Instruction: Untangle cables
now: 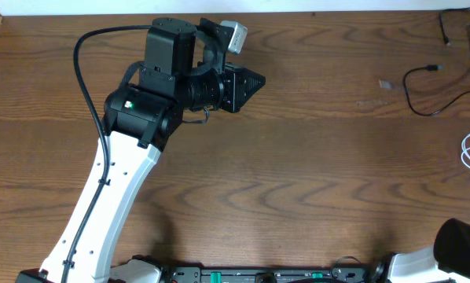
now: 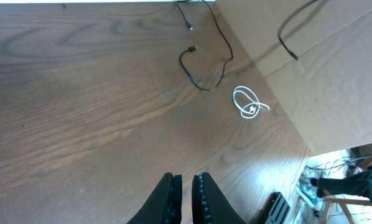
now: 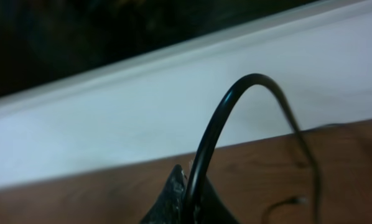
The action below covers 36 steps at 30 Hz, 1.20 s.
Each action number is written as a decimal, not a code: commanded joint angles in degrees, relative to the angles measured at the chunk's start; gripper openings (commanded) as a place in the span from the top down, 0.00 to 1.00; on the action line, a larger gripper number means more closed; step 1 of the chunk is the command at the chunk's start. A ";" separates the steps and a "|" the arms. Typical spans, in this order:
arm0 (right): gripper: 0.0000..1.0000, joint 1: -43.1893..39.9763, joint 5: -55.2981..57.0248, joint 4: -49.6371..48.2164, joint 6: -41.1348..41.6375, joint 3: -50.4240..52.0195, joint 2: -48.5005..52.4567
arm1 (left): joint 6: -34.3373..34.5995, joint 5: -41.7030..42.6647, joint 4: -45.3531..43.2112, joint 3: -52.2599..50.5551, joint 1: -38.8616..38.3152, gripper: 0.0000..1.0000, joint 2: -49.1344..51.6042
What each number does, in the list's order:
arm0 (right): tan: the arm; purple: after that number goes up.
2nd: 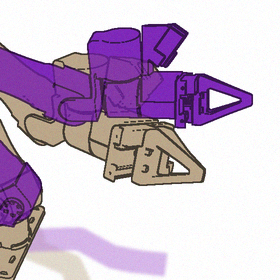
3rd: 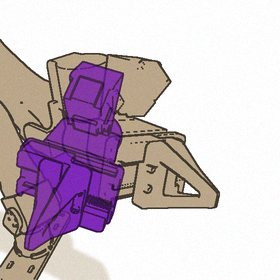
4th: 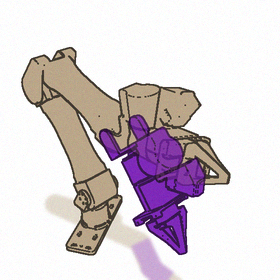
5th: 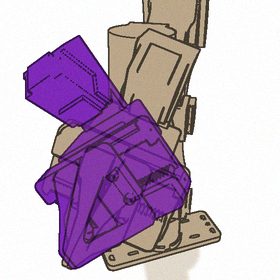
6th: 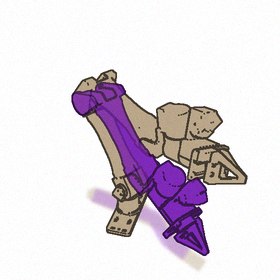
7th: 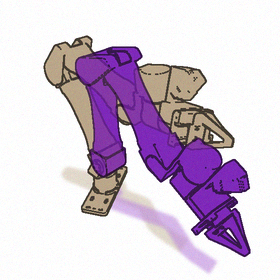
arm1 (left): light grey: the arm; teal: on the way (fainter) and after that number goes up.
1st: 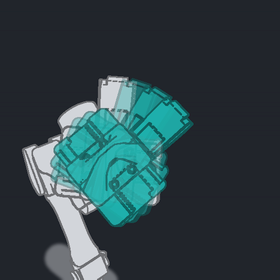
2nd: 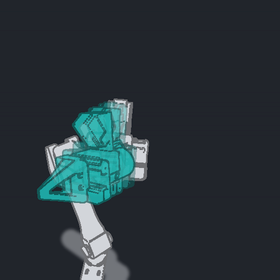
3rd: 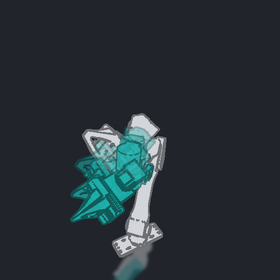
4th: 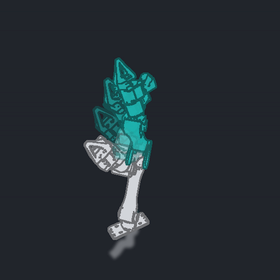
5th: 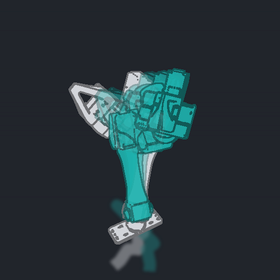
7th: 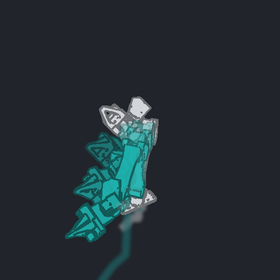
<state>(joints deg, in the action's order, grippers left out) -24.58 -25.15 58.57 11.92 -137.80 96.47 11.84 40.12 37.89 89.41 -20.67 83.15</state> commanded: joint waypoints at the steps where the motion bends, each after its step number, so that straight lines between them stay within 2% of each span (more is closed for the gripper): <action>1: 0.99 -6.60 0.37 -1.29 3.15 -2.08 -0.15 | -0.15 -0.76 0.42 -0.09 0.09 0.88 -0.74; 13: 0.99 -27.39 -0.48 -3.28 5.66 -2.05 1.88 | -0.13 -0.76 0.46 -0.13 0.09 0.87 -0.74; 18: 0.99 -32.17 0.24 -4.96 5.64 -2.05 5.18 | -0.13 -0.76 0.44 -0.13 0.09 0.87 -0.74; 31: 0.99 -31.71 1.62 -3.82 5.62 -2.03 23.87 | -0.13 -2.27 0.48 -0.13 0.09 0.87 -0.39; 36: 0.93 -29.68 1.64 -0.28 2.32 -2.03 29.16 | -0.11 -2.25 0.42 -0.15 0.09 0.87 0.31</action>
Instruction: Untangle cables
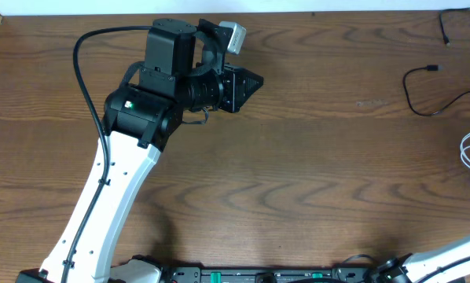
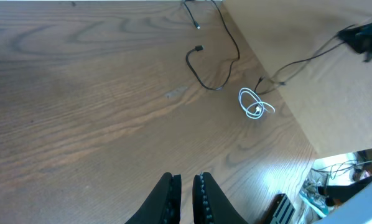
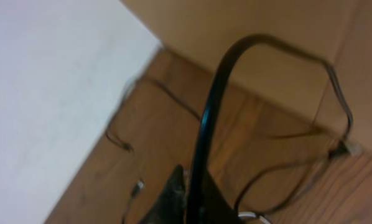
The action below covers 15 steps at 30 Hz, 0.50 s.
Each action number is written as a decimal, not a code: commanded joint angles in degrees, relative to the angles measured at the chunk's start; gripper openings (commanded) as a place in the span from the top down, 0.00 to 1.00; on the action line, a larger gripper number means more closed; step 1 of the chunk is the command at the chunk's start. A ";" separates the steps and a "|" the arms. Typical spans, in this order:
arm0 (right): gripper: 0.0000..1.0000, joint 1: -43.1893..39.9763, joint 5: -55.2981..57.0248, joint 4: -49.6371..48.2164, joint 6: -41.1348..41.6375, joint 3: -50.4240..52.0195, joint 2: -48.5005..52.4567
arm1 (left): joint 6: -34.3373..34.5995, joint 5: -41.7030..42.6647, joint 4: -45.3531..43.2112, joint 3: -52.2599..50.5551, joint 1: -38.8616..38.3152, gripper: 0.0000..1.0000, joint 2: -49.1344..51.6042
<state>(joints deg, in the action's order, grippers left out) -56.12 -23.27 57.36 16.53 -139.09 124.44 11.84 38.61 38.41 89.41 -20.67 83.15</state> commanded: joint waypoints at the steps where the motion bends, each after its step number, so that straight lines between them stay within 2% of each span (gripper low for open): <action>1: 0.92 2.32 -0.24 1.44 -2.47 -0.74 1.77 | -0.11 -0.74 -0.11 -0.15 0.09 0.87 0.48; 4: 0.80 4.44 0.13 3.65 -5.01 -0.74 3.17 | -0.11 -0.72 -0.11 -0.15 0.09 0.87 1.09; 5: 0.71 5.16 1.46 4.59 -5.07 -0.74 3.30 | -0.11 -0.74 -0.09 -0.15 0.09 0.87 1.22; 6: 0.67 6.03 3.39 5.75 -5.05 -0.74 3.30 | -0.11 -0.72 -0.09 -0.15 0.09 0.87 1.44; 15: 0.53 12.94 4.98 12.28 -7.87 -0.74 3.28 | -0.11 -0.72 -0.04 -0.15 0.09 0.87 1.95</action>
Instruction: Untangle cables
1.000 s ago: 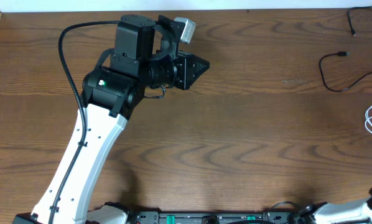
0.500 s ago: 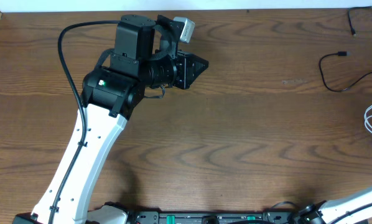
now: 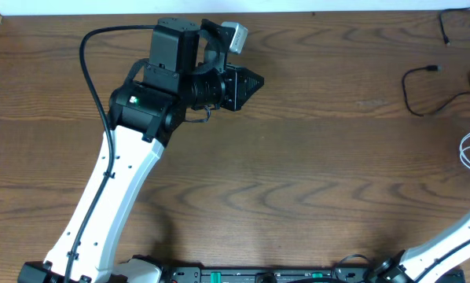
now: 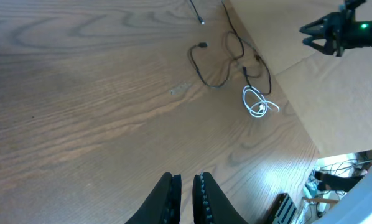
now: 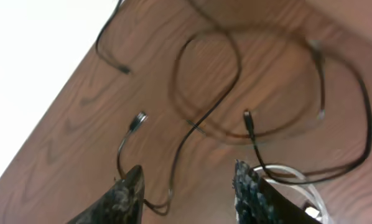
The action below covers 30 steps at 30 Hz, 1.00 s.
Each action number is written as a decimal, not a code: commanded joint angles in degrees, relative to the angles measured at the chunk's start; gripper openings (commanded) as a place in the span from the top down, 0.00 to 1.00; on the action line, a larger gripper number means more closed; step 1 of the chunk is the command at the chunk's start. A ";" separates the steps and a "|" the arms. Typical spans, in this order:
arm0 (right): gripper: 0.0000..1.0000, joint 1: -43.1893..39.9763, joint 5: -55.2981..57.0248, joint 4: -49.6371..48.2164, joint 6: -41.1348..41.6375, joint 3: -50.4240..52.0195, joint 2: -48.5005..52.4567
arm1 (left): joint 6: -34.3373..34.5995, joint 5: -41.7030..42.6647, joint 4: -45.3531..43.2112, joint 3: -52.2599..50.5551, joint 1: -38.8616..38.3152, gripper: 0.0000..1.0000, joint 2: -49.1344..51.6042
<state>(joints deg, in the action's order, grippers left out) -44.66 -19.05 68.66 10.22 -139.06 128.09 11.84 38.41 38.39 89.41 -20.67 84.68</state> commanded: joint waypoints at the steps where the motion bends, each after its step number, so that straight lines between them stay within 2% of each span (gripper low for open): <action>1: 0.51 2.05 0.24 1.55 -1.57 -0.76 -0.42 | -0.13 -0.52 -0.02 -0.15 0.09 0.87 0.42; 3: 0.43 3.06 -1.31 3.26 -2.47 -0.76 -0.81 | -0.13 -0.52 -0.02 -0.15 0.09 0.87 0.42; 4: 0.34 3.61 -2.47 4.42 -3.32 -0.76 -1.16 | -0.13 -0.55 -0.02 -0.15 0.09 0.87 0.42; 5: 0.31 4.00 -3.13 5.14 -3.87 -0.76 -1.46 | -0.15 -0.57 -0.02 -0.15 0.09 0.85 0.42; 6: 0.29 4.52 -4.07 6.25 -4.79 -0.76 -1.99 | -0.15 -0.81 -0.04 -0.15 0.09 0.76 0.42; 7: 0.27 5.16 -4.85 7.21 -5.25 -0.76 -2.62 | -0.13 -1.81 -0.02 -0.15 0.09 0.73 0.44; 8: 0.27 5.86 -5.42 8.17 -5.25 -0.76 -3.39 | -0.15 -3.34 -0.02 -0.15 0.09 0.66 0.44; 10: 0.26 7.48 -5.73 9.99 -5.97 -0.76 -5.14 | -0.13 -5.40 -0.02 -0.15 0.09 0.41 0.44; 11: 0.25 8.61 -5.75 11.08 -6.58 -0.76 -6.27 | -0.13 -6.27 -0.04 -0.15 0.09 0.35 0.44; 12: 0.25 9.81 -5.79 12.04 -7.43 -0.76 -7.37 | -0.15 -7.67 -0.04 -0.15 0.09 0.29 0.44; 16: 0.23 16.35 -4.96 15.26 -14.19 -0.76 -11.74 | -0.15 -14.38 0.17 -0.15 0.09 0.18 0.44; 18: 0.19 20.44 -0.39 16.85 -15.02 -0.76 -14.08 | -0.13 -18.58 0.26 -0.15 0.09 0.10 0.44; 22: 0.13 26.73 7.58 18.80 -15.02 -0.76 -18.01 | -0.13 -20.09 1.09 -0.15 0.09 0.07 0.44; 25: 0.04 30.71 12.28 19.96 -14.99 -0.76 -21.14 | -0.13 -20.09 1.92 -0.15 0.09 0.07 0.44; 30: 0.01 34.97 13.97 22.53 -14.97 -0.76 -26.95 | -0.13 -20.09 1.90 -0.15 0.09 0.06 0.44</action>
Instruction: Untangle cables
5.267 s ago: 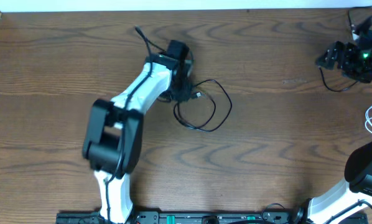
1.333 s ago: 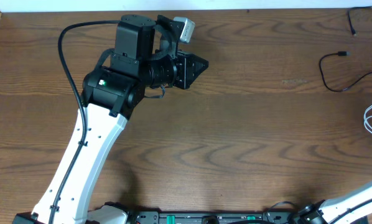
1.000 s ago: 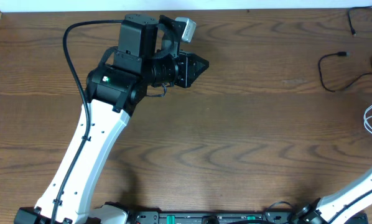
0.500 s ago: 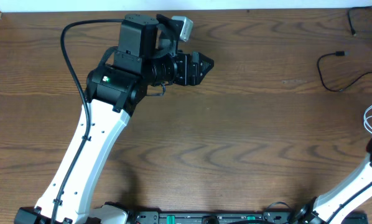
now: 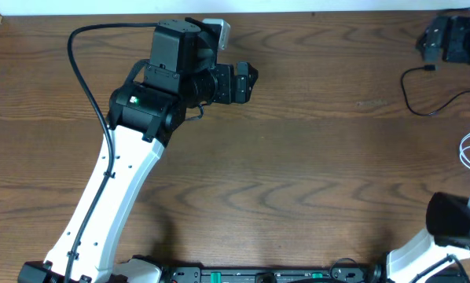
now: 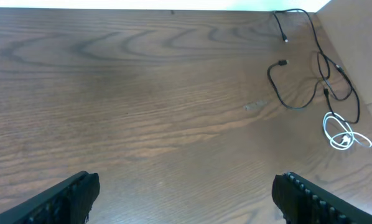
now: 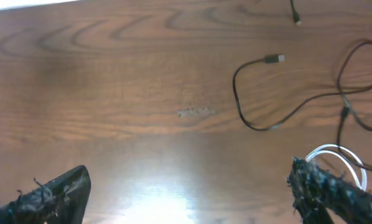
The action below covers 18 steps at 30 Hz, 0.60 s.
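A black cable [image 5: 412, 93] with a plug end lies on the wooden table [image 5: 298, 157] at the far right. Further black strands [image 7: 354, 87] loop over each other beside it. A white coiled cable lies nearer the right edge. My right gripper [image 5: 435, 39] hovers at the table's far right corner, jaws wide open and empty [image 7: 189, 199]. My left gripper [image 5: 251, 81] is up at the far left-centre, also wide open and empty [image 6: 186, 199]. It sees the black cable [image 6: 285, 87] and the white coil [image 6: 341, 134] far off.
A short black cable end [image 5: 444, 27] lies at the far right edge of the table. A small pale scuff [image 5: 367, 102] marks the wood left of the cables. The left arm [image 5: 117, 181] crosses the left half of the table.
My left gripper was shut and is now wide open, with its view turned level across the table. My right gripper has come into the overhead view at the far right corner, jaws spread wider.
At first my right gripper was shut on a black cable held off the table, while my left gripper stayed shut and empty. Then the right still held the cable above the right side. Then it was open, with the cable lying on the table. Now both grippers are open.
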Each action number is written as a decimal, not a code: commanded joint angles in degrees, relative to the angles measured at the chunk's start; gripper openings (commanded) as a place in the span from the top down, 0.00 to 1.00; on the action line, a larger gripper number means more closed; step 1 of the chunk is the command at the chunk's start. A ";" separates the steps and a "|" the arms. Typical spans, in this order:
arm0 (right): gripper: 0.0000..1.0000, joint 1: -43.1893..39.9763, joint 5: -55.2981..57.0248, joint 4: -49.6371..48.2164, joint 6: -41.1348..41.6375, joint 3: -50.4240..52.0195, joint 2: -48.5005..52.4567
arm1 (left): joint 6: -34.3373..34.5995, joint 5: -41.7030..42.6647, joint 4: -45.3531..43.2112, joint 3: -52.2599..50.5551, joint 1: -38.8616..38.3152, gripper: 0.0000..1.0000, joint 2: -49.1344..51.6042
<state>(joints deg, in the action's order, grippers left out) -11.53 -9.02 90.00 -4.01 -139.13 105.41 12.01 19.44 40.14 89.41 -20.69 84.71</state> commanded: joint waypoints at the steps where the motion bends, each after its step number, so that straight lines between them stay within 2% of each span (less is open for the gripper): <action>1: 0.01 2.40 3.93 2.36 -0.74 -0.70 -5.86 | -0.31 -1.11 0.15 -0.15 0.11 0.06 0.42; 8: 0.01 3.37 3.80 7.21 -0.79 -0.70 -14.45 | -0.31 -1.11 0.15 -0.15 0.11 0.06 0.42; 18: 0.01 3.37 3.80 7.26 -0.76 -0.70 -20.90 | -0.31 -1.11 0.15 -0.15 0.11 0.05 0.42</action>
<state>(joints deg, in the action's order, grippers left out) -8.38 -5.72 97.08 -4.08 -139.48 85.14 12.01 19.09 40.21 89.41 -20.67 84.71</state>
